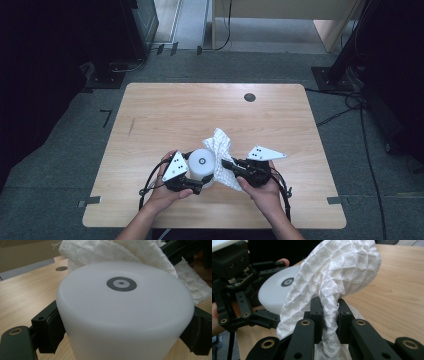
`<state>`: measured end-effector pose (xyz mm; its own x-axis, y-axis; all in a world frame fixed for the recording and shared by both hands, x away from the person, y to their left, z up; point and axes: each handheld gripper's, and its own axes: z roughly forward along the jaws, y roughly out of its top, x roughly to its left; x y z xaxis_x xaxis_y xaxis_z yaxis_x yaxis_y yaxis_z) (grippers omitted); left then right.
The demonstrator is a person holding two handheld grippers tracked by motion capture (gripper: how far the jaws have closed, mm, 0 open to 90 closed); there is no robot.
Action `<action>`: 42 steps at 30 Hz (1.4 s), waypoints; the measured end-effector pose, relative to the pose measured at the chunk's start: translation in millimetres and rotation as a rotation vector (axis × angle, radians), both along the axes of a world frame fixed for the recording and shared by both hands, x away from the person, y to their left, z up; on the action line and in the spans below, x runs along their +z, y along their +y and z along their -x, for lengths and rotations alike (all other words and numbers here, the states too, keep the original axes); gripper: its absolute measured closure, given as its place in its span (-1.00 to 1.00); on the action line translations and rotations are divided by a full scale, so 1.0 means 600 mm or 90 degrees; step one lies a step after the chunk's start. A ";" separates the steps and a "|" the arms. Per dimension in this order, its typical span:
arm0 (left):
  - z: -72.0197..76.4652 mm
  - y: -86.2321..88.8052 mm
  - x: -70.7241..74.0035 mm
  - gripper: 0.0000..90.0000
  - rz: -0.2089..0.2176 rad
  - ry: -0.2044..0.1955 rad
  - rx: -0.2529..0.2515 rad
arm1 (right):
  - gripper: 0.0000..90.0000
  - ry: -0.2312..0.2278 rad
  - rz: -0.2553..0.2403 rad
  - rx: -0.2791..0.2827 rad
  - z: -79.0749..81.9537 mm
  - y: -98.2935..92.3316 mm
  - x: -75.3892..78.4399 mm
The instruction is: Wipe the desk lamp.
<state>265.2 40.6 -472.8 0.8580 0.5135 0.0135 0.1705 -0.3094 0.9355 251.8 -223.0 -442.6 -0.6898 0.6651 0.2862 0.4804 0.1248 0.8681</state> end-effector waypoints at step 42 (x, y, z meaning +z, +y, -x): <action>0.050 -0.049 -0.024 -0.93 -0.022 -0.002 0.238 | 0.75 0.041 0.011 -0.067 -0.030 -0.053 -0.021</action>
<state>235.4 11.1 -487.0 0.6108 0.7909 0.0381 0.2750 -0.2571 0.9264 269.6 -254.8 -455.3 -0.5967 0.7378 0.3155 0.5467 0.0860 0.8329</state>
